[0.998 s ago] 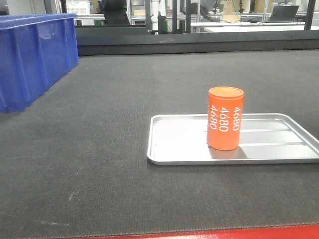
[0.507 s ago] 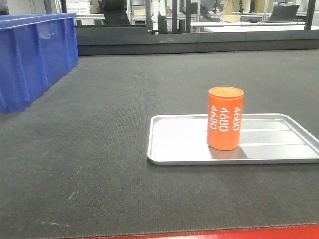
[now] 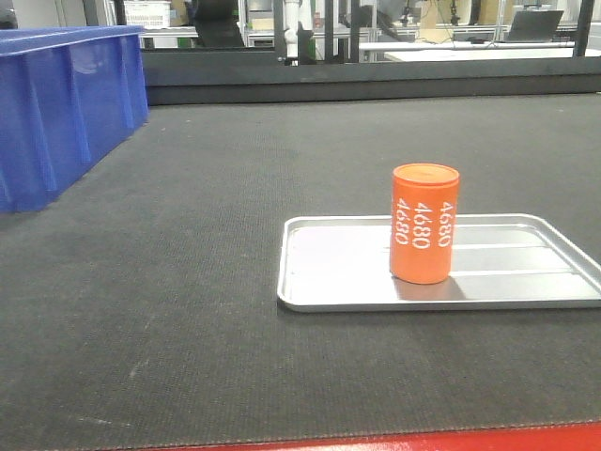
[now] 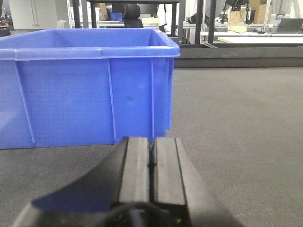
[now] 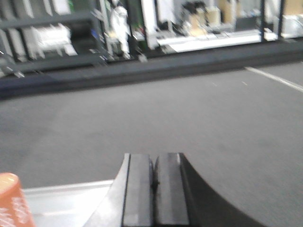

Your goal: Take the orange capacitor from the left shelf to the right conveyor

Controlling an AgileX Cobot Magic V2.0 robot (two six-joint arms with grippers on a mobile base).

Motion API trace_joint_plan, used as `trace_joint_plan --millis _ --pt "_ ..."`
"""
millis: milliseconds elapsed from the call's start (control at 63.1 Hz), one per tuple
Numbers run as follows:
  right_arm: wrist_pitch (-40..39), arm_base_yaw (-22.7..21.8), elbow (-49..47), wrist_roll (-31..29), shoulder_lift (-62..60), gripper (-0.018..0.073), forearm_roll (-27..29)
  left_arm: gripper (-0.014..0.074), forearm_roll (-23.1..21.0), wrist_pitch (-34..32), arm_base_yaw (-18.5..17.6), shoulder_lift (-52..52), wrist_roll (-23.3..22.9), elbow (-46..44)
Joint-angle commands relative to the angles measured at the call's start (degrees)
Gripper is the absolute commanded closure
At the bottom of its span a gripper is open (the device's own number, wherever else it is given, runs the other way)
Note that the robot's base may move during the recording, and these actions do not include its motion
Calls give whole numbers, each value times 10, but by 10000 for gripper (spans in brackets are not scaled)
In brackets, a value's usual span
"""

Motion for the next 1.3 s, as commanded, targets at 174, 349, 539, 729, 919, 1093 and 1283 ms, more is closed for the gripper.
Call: trace_joint_plan --millis 174,349,539,729,919,1093,1283 --pt "-51 35 -10 -177 -29 507 188 701 -3 -47 -3 6 0 -4" --pt "3 42 -13 -357 -65 507 293 701 -3 -47 -3 6 0 -4" --pt "53 42 -11 -364 -86 507 290 701 -3 -47 -3 6 0 -4" --pt "56 42 -11 -366 -86 507 273 701 -3 -47 -3 6 0 -4" --pt "58 42 -11 -362 -86 507 280 701 -3 -47 -3 6 0 -4" --pt "28 44 5 -339 -86 507 280 701 -3 -47 -3 6 0 -4" --pt "15 48 5 -339 -86 507 280 701 -3 -47 -3 6 0 -4"
